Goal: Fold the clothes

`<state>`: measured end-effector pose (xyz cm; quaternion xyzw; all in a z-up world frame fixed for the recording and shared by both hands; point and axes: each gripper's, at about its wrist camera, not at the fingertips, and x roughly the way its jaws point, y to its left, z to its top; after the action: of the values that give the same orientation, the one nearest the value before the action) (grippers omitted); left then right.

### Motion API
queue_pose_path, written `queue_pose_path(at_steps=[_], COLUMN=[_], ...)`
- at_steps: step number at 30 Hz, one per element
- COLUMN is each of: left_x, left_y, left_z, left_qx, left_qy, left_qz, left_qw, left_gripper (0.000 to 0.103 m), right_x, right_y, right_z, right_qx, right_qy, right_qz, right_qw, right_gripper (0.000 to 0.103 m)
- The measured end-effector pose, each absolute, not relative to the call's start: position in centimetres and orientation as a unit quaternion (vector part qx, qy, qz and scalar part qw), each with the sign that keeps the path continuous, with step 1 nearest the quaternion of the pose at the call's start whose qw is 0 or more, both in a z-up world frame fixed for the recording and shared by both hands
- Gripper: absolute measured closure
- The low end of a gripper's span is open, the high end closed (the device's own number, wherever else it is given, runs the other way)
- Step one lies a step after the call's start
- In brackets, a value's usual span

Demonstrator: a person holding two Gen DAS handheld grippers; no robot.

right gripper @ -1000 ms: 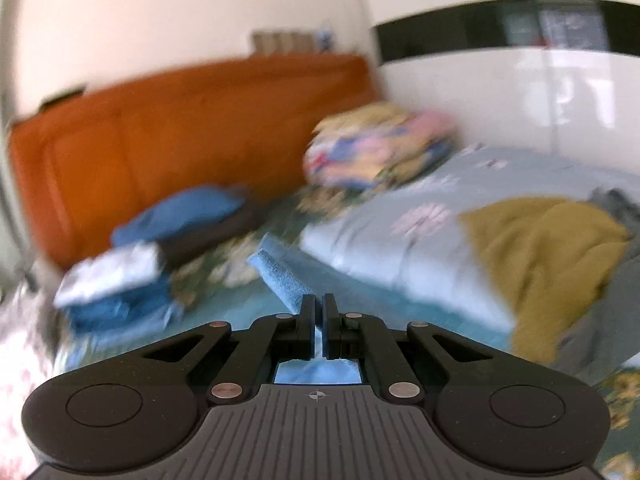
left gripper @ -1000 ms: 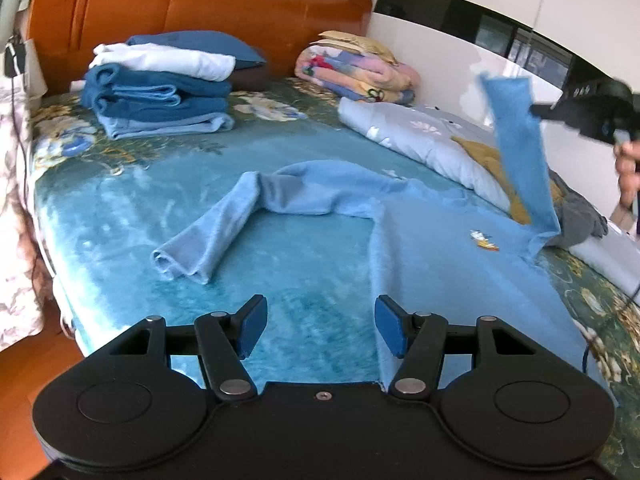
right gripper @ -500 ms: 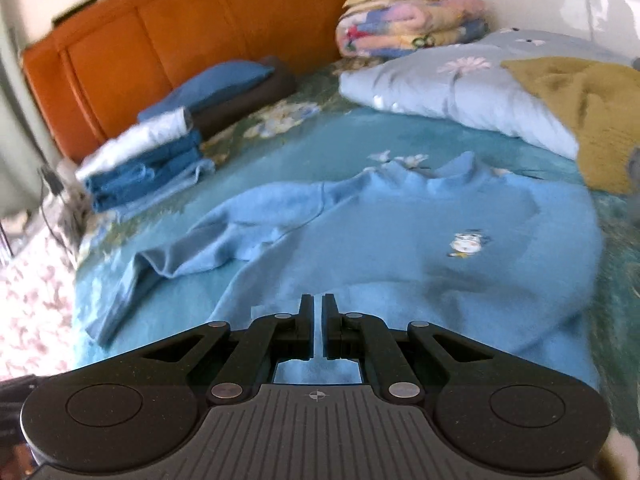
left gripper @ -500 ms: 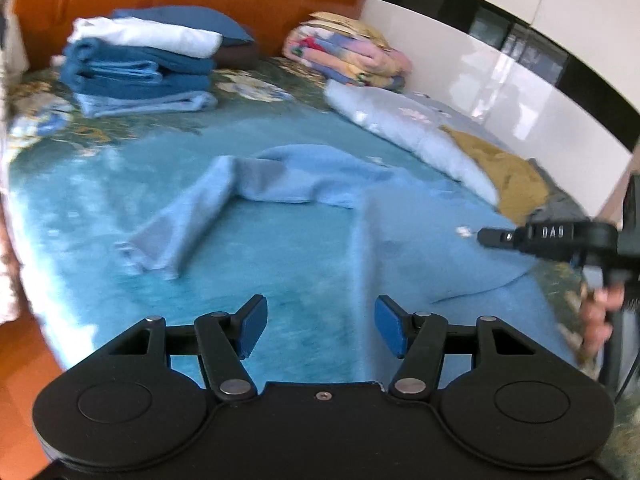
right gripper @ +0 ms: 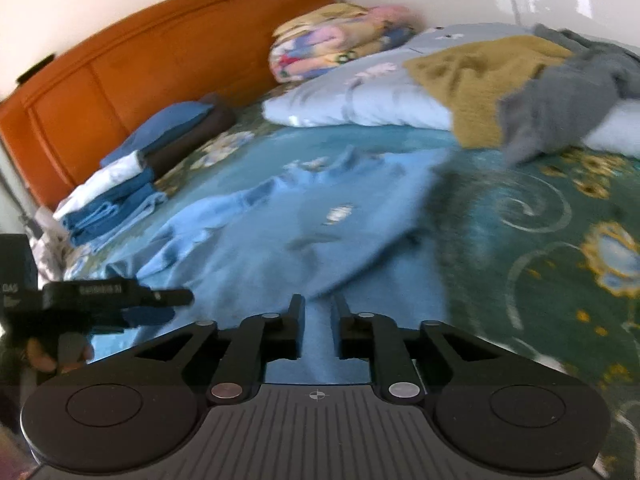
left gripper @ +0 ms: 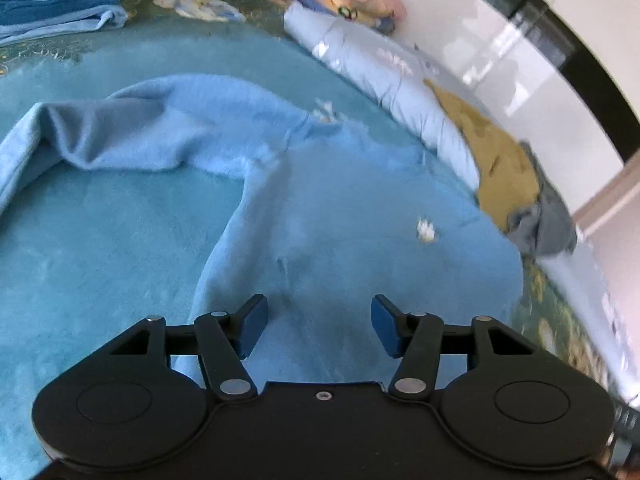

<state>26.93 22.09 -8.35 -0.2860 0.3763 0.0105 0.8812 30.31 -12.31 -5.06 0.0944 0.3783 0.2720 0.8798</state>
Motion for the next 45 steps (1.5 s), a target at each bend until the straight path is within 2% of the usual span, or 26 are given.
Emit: queue_pose_path(at_steps=[1, 3, 5, 9, 10, 11, 18, 23, 35, 41, 45], left_x=[27.3, 27.8, 28.2, 28.2, 28.2, 28.1, 28.5, 30.6, 33.3, 34.5, 35.8], left_y=[22.1, 22.1, 22.2, 22.4, 22.4, 22.5, 23.2, 25.8, 28.3, 28.4, 28.8], left_z=[-8.5, -8.9, -9.2, -9.5, -9.5, -9.5, -4.4, -2.0, -2.6, -3.8, -4.5], left_qx=[-0.294, -0.302, -0.308, -0.319, -0.318, -0.318, -0.277, -0.255, -0.233, -0.200, -0.175], left_qy=[0.373, 0.366, 0.360, 0.355, 0.353, 0.352, 0.273, 0.253, 0.270, 0.288, 0.299], left_qz=[0.010, 0.012, 0.016, 0.019, 0.022, 0.026, 0.027, 0.050, 0.062, 0.058, 0.068], left_qw=[0.880, 0.880, 0.880, 0.879, 0.880, 0.880, 0.921, 0.932, 0.932, 0.935, 0.935], left_gripper=[0.050, 0.061, 0.076, 0.093, 0.100, 0.102, 0.103, 0.103, 0.103, 0.102, 0.103], right_x=[30.5, 30.8, 31.2, 31.7, 31.8, 31.9, 33.5, 36.2, 41.1, 41.4, 40.8], right_y=[-12.9, -13.7, -14.1, -14.1, -14.0, -13.9, -13.5, -11.3, -6.2, -10.3, -10.1], right_z=[-5.3, -5.9, -6.5, -7.1, -7.2, -7.3, -7.4, -7.2, -9.0, -9.8, -9.5], right_qx=[0.099, 0.110, 0.119, 0.125, 0.126, 0.127, 0.118, 0.094, -0.021, 0.035, 0.016], right_qy=[0.382, 0.389, 0.393, 0.394, 0.395, 0.395, 0.386, 0.385, 0.397, 0.391, 0.389], right_qz=[0.265, 0.255, 0.251, 0.257, 0.259, 0.261, 0.262, 0.278, 0.248, 0.191, 0.184], right_qw=[0.880, 0.879, 0.877, 0.873, 0.872, 0.872, 0.877, 0.875, 0.883, 0.899, 0.903], right_gripper=[0.089, 0.089, 0.089, 0.089, 0.089, 0.089, 0.087, 0.087, 0.087, 0.092, 0.092])
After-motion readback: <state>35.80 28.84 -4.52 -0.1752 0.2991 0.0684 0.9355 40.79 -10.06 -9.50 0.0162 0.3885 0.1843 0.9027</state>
